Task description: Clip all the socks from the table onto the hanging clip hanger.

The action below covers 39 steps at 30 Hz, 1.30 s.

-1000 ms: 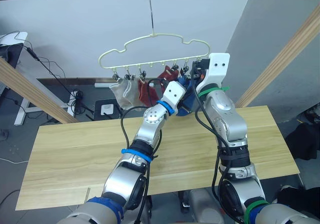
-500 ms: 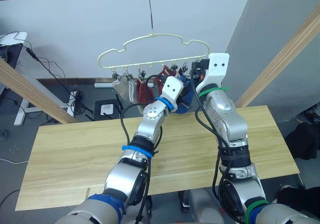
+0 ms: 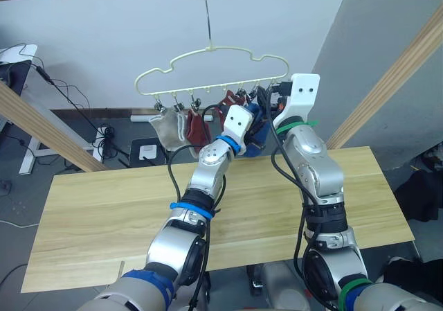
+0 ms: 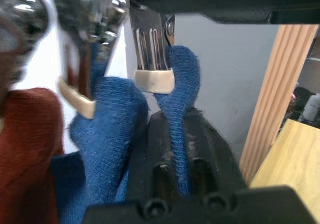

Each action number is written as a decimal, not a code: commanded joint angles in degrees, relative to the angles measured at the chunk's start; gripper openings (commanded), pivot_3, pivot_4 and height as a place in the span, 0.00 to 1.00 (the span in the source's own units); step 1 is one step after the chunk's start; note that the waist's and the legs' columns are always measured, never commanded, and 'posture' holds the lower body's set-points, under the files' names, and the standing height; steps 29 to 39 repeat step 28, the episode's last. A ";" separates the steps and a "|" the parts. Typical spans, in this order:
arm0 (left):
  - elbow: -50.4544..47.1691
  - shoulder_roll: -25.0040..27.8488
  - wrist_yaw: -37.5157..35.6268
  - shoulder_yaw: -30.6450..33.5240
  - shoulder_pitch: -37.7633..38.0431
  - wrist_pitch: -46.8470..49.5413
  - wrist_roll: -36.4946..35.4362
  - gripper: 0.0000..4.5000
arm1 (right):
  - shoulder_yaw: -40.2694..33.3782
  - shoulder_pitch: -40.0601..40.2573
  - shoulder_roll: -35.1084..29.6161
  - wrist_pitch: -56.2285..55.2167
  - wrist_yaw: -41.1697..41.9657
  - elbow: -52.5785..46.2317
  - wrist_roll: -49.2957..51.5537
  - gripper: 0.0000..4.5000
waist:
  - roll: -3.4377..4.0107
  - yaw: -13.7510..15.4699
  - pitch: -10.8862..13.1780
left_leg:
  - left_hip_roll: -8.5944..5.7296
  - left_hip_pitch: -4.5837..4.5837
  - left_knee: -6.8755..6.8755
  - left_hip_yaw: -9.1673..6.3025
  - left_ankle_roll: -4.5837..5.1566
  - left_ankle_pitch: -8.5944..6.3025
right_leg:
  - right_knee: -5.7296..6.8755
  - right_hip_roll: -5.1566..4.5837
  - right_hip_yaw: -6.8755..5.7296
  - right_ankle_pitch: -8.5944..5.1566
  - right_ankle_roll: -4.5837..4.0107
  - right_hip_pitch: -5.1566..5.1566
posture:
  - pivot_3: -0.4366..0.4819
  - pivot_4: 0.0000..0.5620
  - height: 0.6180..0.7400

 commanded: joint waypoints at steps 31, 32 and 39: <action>-40.63 52.06 -20.66 15.96 27.62 34.93 -9.88 1.00 | -4.77 15.38 -44.74 0.89 44.56 -14.75 12.80 1.00 | -0.03 2.92 -0.29 | -0.02 0.05 0.14 -0.08 -0.22 0.13 | 0.06 0.00 -0.03 -0.01 0.01 0.02 | 0.39 0.27 1.00; -40.63 52.06 -20.66 15.96 27.62 34.93 -9.88 1.00 | -4.77 15.38 -44.74 0.89 44.56 -14.75 12.80 1.00 | -0.03 2.92 -0.29 | -0.02 0.05 0.14 -0.08 -0.22 0.13 | 0.06 0.00 -0.03 -0.01 0.01 0.02 | 0.39 0.27 1.00; -40.63 52.06 -20.66 15.96 27.62 34.93 -9.88 1.00 | -4.77 15.38 -44.74 0.89 44.56 -14.75 12.80 1.00 | -0.03 2.92 -0.29 | -0.02 0.05 0.14 -0.08 -0.22 0.13 | 0.06 0.00 -0.03 -0.01 0.01 0.02 | 0.39 0.27 1.00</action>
